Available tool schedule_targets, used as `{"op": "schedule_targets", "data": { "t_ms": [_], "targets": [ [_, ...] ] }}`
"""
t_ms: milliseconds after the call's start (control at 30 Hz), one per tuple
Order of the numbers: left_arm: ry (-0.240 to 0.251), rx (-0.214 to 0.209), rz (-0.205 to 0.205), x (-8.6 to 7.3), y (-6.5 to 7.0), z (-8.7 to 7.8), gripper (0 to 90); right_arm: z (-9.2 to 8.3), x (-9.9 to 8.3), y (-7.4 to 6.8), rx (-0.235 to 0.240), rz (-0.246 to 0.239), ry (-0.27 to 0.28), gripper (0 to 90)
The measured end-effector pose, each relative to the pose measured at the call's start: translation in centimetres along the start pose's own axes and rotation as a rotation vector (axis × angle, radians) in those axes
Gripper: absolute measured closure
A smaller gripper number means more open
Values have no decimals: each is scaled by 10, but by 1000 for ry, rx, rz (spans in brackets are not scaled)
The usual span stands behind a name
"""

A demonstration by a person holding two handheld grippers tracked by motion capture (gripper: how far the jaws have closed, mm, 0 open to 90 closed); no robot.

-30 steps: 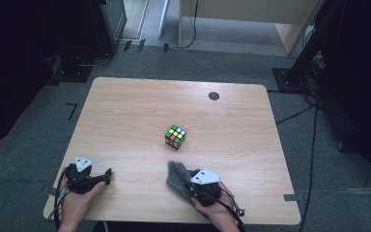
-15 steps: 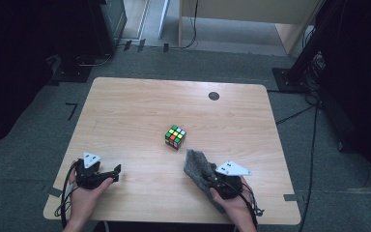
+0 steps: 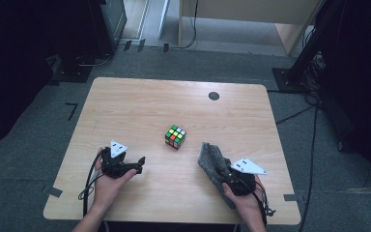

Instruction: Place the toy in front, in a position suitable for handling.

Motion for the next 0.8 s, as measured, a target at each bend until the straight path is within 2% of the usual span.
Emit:
{"op": "schedule_targets", "data": {
  "t_ms": [33,67,167,200,233,333,467,533,600,667,700,800],
  "targets": [
    [0,0,0,0,0,0,62,0,0,0,0,0,0,757],
    [2,-17,14,5,7,6,62,-1,0,2,-7,7,4,756],
    [2,-32,25,9,14,12,62,-2,0,4,-14,12,8,755],
    [2,-46,35,13,20,19,62,-2,0,7,-19,18,11,753],
    [2,-46,35,13,20,19,62,-2,-1,8,-20,25,11,753],
    [-1,-75,53,20,30,32,62,-1,-1,10,-21,34,9,753],
    [-4,-88,71,25,39,41,69,-2,-1,11,-20,37,11,753],
    [-1,-86,99,29,48,50,69,-2,-2,11,-17,40,13,752],
    [-5,-88,104,30,51,54,69,-1,-2,12,-15,44,13,752],
    [-19,-90,116,33,58,64,70,-1,-3,13,-13,52,10,752],
    [-19,-90,116,33,58,64,73,-1,-3,13,-13,52,10,752],
    [-35,-92,91,38,64,77,84,-1,-3,13,-9,55,12,750]
  ]
}}
Point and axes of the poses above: each handheld gripper's, and its own axes: z roughly forward along the jaws, x roughly out of its top, y roughly to its right, the point moved 4 cm from there along z, roughly forward along the jaws, and after that the axes turned 2 degrees about -x, right-handed, at the moved point
